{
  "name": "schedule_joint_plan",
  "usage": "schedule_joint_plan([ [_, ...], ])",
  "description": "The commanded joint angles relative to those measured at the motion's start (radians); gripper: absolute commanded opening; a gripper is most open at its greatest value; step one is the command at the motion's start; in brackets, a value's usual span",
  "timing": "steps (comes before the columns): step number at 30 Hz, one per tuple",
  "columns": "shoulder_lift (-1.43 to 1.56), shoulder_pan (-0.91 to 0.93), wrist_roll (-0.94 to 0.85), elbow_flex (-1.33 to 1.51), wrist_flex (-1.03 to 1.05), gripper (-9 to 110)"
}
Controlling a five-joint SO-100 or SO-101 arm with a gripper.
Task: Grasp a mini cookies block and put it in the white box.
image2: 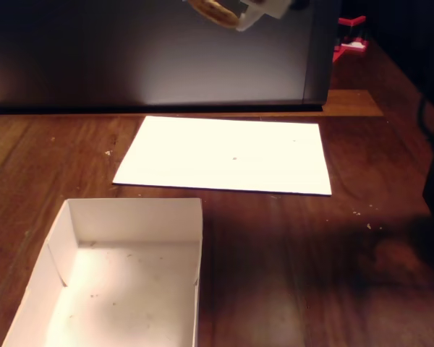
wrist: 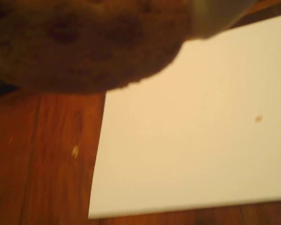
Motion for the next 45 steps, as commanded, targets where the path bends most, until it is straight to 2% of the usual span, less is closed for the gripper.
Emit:
schedule_joint_plan([
  [1, 0.109, -0.118, 0.029, -0.114, 0.002, 22],
  [7, 0.060, -0.249, 0.091, -0.114, 0.000, 22],
  [20, -0.158, -0.337, 0.207, -0.087, -0.109, 23],
  [26, -0.212, -0.328, 0.236, -0.052, -0.186, 23],
  [33, -0.238, -0.322, 0.232, 0.133, -0.344, 23],
  [45, -0.390, -0.339, 0.241, 0.172, -0.469, 23],
])
